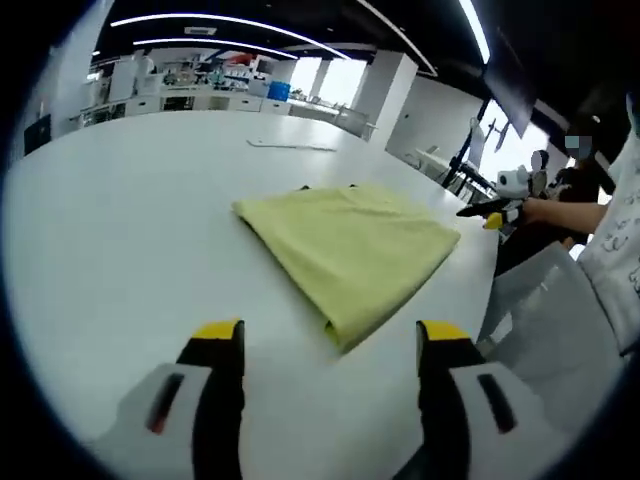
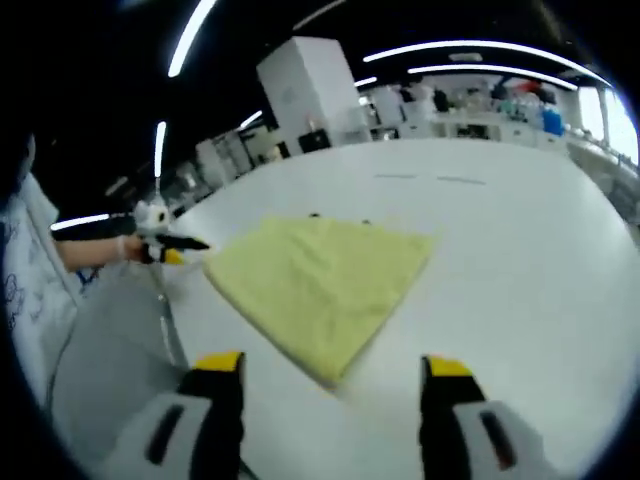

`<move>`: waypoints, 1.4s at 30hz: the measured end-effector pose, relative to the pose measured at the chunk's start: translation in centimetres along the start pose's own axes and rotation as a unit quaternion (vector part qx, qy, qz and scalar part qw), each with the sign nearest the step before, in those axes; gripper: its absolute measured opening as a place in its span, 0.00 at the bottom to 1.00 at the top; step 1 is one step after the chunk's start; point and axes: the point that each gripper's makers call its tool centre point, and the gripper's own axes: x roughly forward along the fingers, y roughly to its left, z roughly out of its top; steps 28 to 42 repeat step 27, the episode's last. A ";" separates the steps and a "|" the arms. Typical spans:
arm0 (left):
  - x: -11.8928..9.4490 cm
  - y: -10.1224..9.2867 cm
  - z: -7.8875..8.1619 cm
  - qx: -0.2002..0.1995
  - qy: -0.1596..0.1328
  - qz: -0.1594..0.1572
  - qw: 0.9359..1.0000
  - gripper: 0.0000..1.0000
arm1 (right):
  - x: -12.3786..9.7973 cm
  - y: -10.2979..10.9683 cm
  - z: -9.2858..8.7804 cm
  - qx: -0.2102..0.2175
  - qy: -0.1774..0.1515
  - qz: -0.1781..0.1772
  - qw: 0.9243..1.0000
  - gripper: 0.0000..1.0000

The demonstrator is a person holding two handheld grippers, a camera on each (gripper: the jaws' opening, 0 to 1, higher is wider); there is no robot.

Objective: Fold the garment on the visible template until the final outline fits inside the template.

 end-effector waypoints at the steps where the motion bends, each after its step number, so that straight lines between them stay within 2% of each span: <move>1: -0.1 0.0 0.2 0.003 -0.003 0.004 1.000 0.79 | -0.1 0.1 0.0 -0.004 0.002 -0.005 1.000 0.86; 3: -0.2 0.0 0.5 0.009 -0.008 0.006 1.000 0.94 | -0.2 0.2 0.2 -0.009 -0.002 -0.011 1.000 0.98; 4: -0.3 0.3 0.5 0.012 -0.008 0.007 1.000 0.99 | -0.3 0.2 0.3 -0.011 -0.004 -0.015 1.000 0.99; 6: -0.5 -0.2 0.4 0.028 -0.001 0.007 1.000 0.99 | -0.6 0.2 0.4 -0.018 -0.005 -0.022 1.000 0.99; 10: -0.6 -0.4 0.4 0.029 -0.001 0.006 1.000 0.99 | -1.0 -0.3 0.2 -0.015 -0.006 -0.028 0.999 0.99; 14: -1.0 0.3 0.9 0.020 -0.024 0.013 0.999 0.99 | -1.3 -0.5 0.4 0.005 -0.018 -0.031 0.999 0.99; 17: -1.2 0.2 1.3 0.014 -0.038 0.014 0.999 0.99 | -1.2 -0.4 0.1 0.018 -0.010 -0.032 0.999 0.99; 22: -1.3 0.9 1.5 0.015 -0.041 0.026 0.999 0.98 | -0.8 0.2 0.7 0.019 -0.016 -0.024 0.999 0.99; 24: -1.4 1.2 2.3 0.005 -0.067 0.030 0.997 0.98 | -0.7 0.7 1.1 0.022 -0.012 -0.023 0.999 0.99; 25: -1.5 1.2 2.4 -0.001 -0.069 0.028 0.997 0.98 | -0.6 0.7 1.4 0.016 -0.014 -0.024 0.999 0.99; 42: -1.5 1.2 2.5 0.000 -0.068 0.027 0.997 0.97 | -0.5 0.8 1.6 0.017 -0.016 -0.028 0.999 0.98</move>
